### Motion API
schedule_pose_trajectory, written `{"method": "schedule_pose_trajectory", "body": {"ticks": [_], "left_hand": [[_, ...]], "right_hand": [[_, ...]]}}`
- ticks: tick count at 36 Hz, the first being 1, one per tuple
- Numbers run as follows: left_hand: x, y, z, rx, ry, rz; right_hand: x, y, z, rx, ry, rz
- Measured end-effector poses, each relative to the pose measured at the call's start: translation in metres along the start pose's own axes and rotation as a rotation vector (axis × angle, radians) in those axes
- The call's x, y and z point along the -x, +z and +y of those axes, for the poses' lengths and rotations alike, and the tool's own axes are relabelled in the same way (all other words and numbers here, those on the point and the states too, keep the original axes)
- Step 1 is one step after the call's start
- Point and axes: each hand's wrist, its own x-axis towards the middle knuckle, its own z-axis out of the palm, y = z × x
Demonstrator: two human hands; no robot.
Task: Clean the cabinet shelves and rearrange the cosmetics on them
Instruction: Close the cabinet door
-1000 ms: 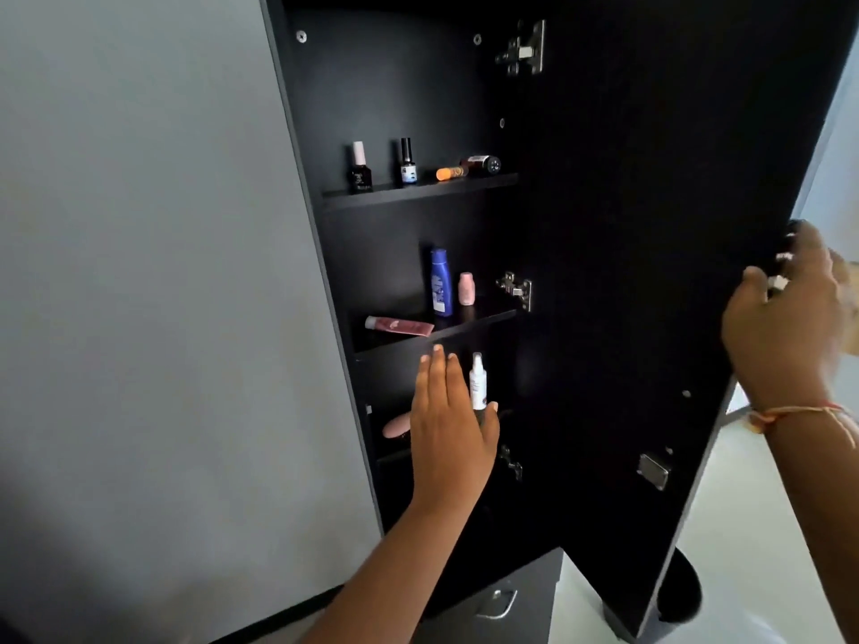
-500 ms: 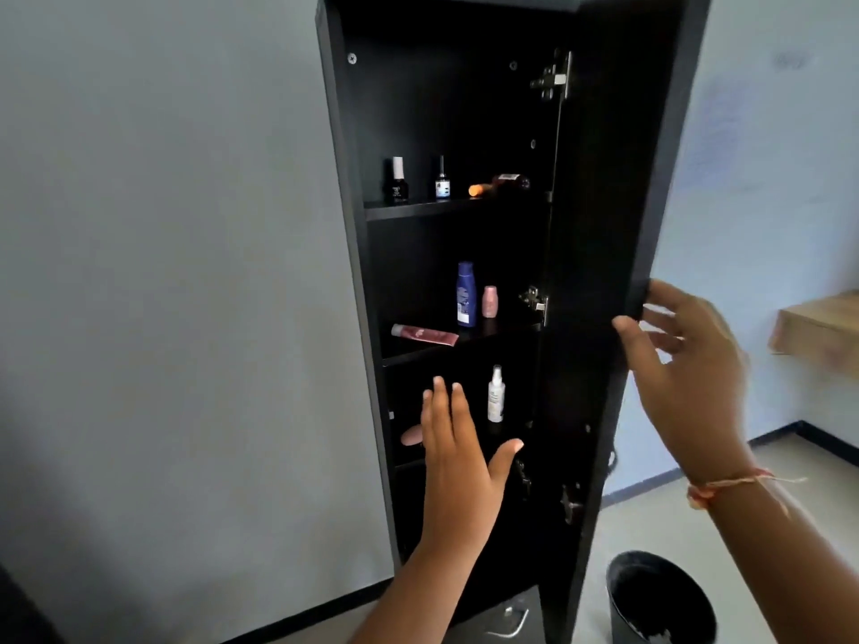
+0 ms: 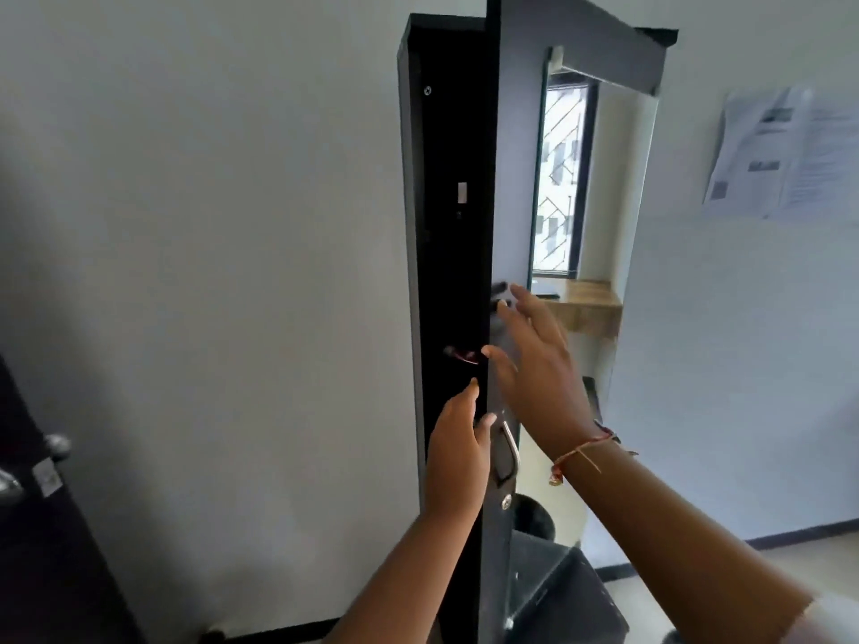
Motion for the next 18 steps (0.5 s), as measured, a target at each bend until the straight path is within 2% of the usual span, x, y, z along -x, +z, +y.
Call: {"method": "schedule_pose_trajectory", "body": {"ticks": [6,9,18], "left_hand": [[-0.028,-0.006,-0.024,-0.149,-0.027,0.031],[-0.044,-0.009,-0.037,-0.258,-0.023,0.050],[-0.089,-0.008,-0.064,-0.314,-0.178,0.127]], "right_hand": [[-0.024,0.033,0.008,0.104,-0.228,0.056],[-0.036,0.046,0.011,0.153,-0.251,-0.005],[-0.071,0.083,0.032,0.295,-0.382,-0.089]]}}
